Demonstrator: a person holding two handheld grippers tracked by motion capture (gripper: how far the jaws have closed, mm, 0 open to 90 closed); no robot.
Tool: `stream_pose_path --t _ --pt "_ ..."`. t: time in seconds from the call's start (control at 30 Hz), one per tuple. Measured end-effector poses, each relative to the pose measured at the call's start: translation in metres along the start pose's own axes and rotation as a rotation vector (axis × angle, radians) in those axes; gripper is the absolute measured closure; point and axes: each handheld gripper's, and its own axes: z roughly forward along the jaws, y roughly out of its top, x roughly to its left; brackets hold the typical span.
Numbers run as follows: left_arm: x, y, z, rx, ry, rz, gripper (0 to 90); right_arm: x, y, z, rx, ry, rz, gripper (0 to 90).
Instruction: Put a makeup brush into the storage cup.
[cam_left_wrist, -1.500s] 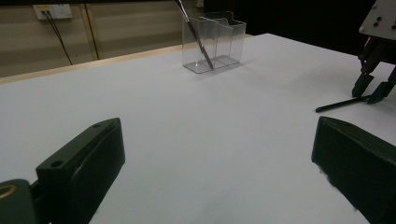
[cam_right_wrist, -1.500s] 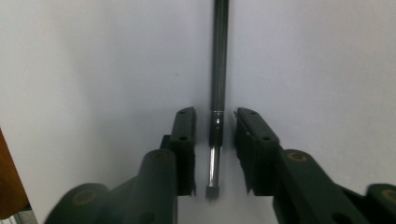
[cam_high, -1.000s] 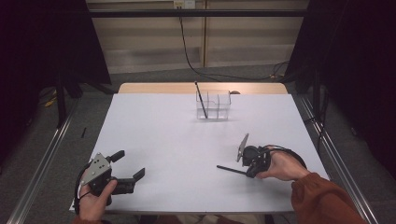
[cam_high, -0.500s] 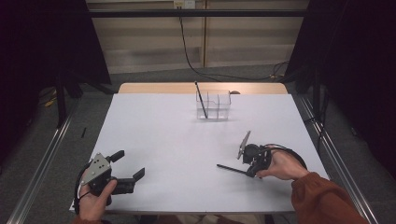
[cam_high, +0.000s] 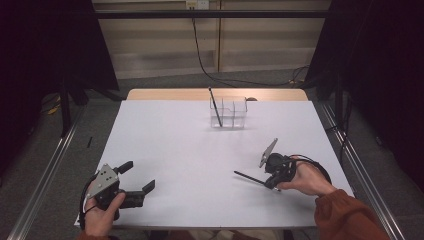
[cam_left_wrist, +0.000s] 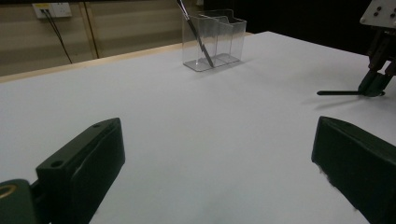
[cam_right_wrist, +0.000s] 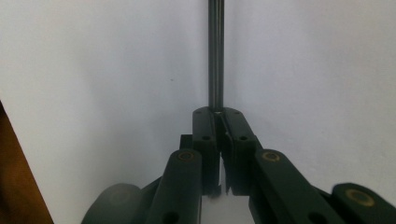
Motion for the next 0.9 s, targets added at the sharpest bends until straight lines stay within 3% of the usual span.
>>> stream_pose_path --t 0.17,0.3,0.77,0.9 --pt "0.000 0.000 0.000 -0.001 0.002 -0.005 2.7 0.001 -0.002 -0.006 -0.044 -0.002 0.018 84.4" --pt "0.000 0.000 -0.001 -0.004 0.001 -0.004 2.7 0.001 -0.005 -0.010 -0.098 0.000 0.055 84.4" --pt "0.000 0.000 -0.001 -0.006 0.000 -0.005 2.7 0.000 -0.015 -0.020 -0.293 0.007 0.096 84.3" --pt "-0.001 0.000 -0.001 -0.005 -0.003 -0.006 2.6 0.000 -0.015 -0.023 -0.325 -0.011 0.118 84.3"
